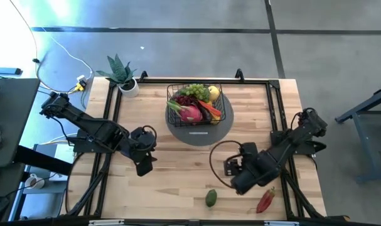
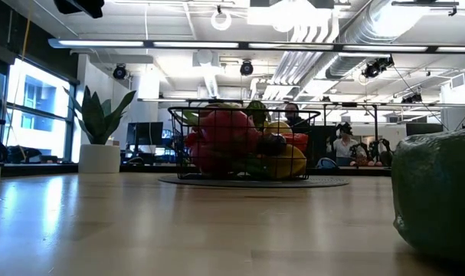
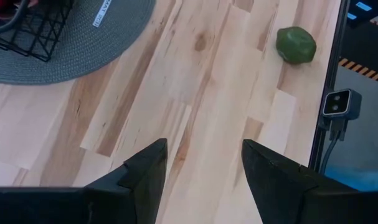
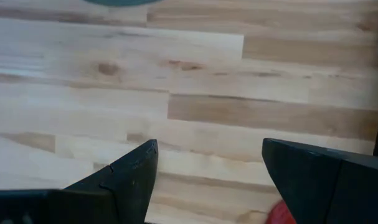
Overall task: Build produce basket
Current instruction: Put the red bell pepper into the wire basket
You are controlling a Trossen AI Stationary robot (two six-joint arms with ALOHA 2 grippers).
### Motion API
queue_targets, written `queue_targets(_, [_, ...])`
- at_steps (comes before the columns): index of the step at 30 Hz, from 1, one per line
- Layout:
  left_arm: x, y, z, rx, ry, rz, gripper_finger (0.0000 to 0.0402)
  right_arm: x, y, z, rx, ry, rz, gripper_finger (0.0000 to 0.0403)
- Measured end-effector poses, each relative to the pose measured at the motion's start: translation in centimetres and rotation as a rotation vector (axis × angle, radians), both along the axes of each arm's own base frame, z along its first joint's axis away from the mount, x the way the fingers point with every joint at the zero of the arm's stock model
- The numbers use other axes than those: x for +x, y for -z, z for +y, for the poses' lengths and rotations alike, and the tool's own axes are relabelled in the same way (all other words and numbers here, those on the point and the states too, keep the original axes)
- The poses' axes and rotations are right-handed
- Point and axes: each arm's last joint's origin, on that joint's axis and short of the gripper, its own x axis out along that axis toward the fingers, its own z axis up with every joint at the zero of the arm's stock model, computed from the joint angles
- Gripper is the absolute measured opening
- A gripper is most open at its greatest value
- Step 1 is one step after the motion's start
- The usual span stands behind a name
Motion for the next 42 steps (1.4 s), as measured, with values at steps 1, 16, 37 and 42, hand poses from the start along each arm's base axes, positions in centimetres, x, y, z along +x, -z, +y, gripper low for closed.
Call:
queue_targets(1, [0.0, 0.0, 0.0, 0.002, -0.001, -0.001, 0.0196, -0.2, 0.0, 0.3, 0.002, -0.001, -0.002, 0.0271])
queue_targets(16, [0.0, 0.0, 0.1, 0.03, -0.024, -0.013, 0.0196, -4.4, 4.0, 2.7, 0.001, 0.025, 0.182, 0.0271])
queue_targets(37, [0.1, 0.0, 0.1, 0.009, -0.065, -0.018, 0.0196, -11.3, 3.9, -0.8, 0.111, -0.324, 0.123, 0.0271])
queue_targets(42, [0.1, 0.0, 0.2, -0.039, -0.169, -0.033, 0.0196, -11.8, 4.7, -1.4, 0.144, -0.528, 0.083, 0.0271])
